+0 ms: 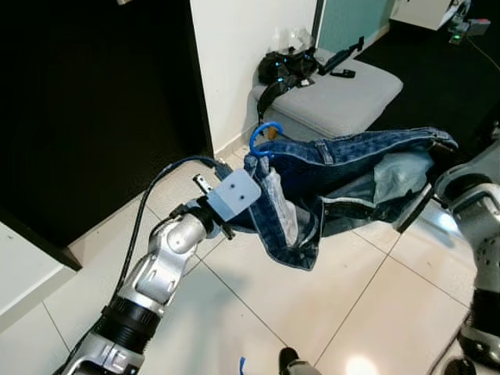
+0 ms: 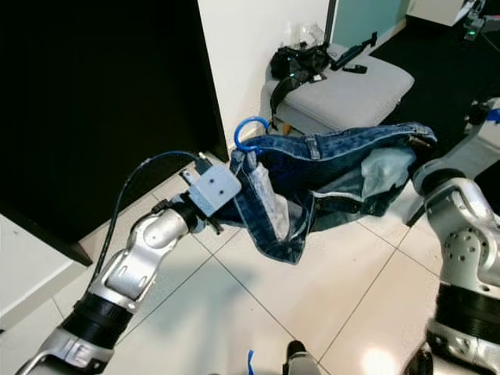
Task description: Hang hanger
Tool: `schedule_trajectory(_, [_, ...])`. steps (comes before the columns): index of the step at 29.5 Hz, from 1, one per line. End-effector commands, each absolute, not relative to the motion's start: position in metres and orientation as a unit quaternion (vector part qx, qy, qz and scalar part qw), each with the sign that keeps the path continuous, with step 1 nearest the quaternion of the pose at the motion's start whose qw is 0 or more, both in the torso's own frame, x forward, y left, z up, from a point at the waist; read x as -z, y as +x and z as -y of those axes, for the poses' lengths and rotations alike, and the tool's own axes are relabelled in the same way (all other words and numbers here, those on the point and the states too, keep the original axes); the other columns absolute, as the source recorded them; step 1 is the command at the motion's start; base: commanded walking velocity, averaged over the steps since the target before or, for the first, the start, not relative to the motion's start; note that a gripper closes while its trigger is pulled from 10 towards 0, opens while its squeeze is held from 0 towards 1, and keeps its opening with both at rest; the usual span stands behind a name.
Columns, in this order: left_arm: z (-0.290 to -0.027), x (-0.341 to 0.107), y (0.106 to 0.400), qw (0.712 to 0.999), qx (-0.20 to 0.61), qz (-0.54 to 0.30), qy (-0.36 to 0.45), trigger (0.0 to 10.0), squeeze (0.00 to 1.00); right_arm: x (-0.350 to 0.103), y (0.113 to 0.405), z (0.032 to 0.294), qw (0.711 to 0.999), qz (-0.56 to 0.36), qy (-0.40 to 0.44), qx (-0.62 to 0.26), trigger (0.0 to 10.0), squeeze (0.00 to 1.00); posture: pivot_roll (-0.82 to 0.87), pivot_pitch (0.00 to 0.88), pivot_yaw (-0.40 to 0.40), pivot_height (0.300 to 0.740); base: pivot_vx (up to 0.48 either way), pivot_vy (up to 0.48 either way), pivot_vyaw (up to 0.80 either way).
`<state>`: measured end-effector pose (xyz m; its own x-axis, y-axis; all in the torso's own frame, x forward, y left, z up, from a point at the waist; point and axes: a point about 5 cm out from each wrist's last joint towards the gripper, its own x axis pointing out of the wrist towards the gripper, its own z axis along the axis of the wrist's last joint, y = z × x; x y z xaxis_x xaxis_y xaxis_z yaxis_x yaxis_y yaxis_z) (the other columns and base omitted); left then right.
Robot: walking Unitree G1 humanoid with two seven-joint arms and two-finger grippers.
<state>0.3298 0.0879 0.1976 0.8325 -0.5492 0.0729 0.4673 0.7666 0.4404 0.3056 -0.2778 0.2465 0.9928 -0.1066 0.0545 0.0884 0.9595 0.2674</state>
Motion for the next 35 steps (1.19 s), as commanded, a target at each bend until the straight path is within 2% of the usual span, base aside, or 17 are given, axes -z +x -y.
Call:
schedule_trajectory(1, [-0.090,-0.209,0.326,0.936,0.293,0.121,0.155,10.0,0.00,-0.242,0.303,0.269,0.993,0.022,0.116,0.020,0.0,0.00,0.04,0.244,0.086,0.740,0.000,0.000,0.00])
schedule_trajectory(4, [-0.084,-0.212,0.324,0.923,0.328,0.129,0.157,10.0,0.00,-0.236,0.303,0.248,0.996,-0.006,0.078,-0.053,0.0,0.00,0.04,0.253,0.099,0.740,0.000,0.000,0.00])
schedule_trajectory(9, [-0.079,-0.206,0.324,0.918,0.332,0.125,0.177,10.0,0.00,-0.231,0.300,0.223,0.990,-0.025,0.065,-0.126,0.0,0.00,0.03,0.229,0.099,0.740,0.000,0.000,0.00])
schedule_trajectory(17, [-0.075,-0.192,0.320,0.897,0.343,0.119,0.254,10.0,0.00,-0.247,0.302,0.210,0.985,0.024,0.089,-0.146,0.0,0.00,0.04,0.228,0.101,0.740,0.000,0.000,0.00])
schedule_trajectory(22, [-0.088,-0.184,0.319,0.890,0.345,0.107,0.278,10.0,0.00,-0.251,0.301,0.229,0.990,0.035,0.076,-0.110,0.0,0.00,0.04,0.227,0.098,0.740,0.000,0.000,0.00])
schedule_trajectory(24, [-0.100,-0.184,0.320,0.891,0.343,0.101,0.281,10.0,0.00,-0.248,0.296,0.242,0.993,0.026,0.065,-0.092,0.0,0.00,0.04,0.229,0.095,0.740,0.000,0.000,0.00])
schedule_trajectory(31, [-0.118,-0.189,0.323,0.895,0.342,0.094,0.270,10.0,0.00,-0.243,0.286,0.255,0.996,0.010,0.047,-0.081,0.0,0.00,0.04,0.231,0.093,0.740,0.000,0.000,0.00])
schedule_trajectory(32, [-0.129,-0.194,0.323,0.895,0.367,0.086,0.238,10.0,0.00,-0.237,0.279,0.267,0.997,-0.002,0.032,-0.068,0.0,0.00,0.04,0.232,0.093,0.740,0.000,0.000,0.00])
schedule_trajectory(35, [-0.131,-0.194,0.321,0.885,0.393,0.077,0.239,10.0,0.00,-0.238,0.277,0.269,0.997,0.000,0.019,-0.074,0.0,0.00,0.04,0.233,0.096,0.740,0.000,0.000,0.00])
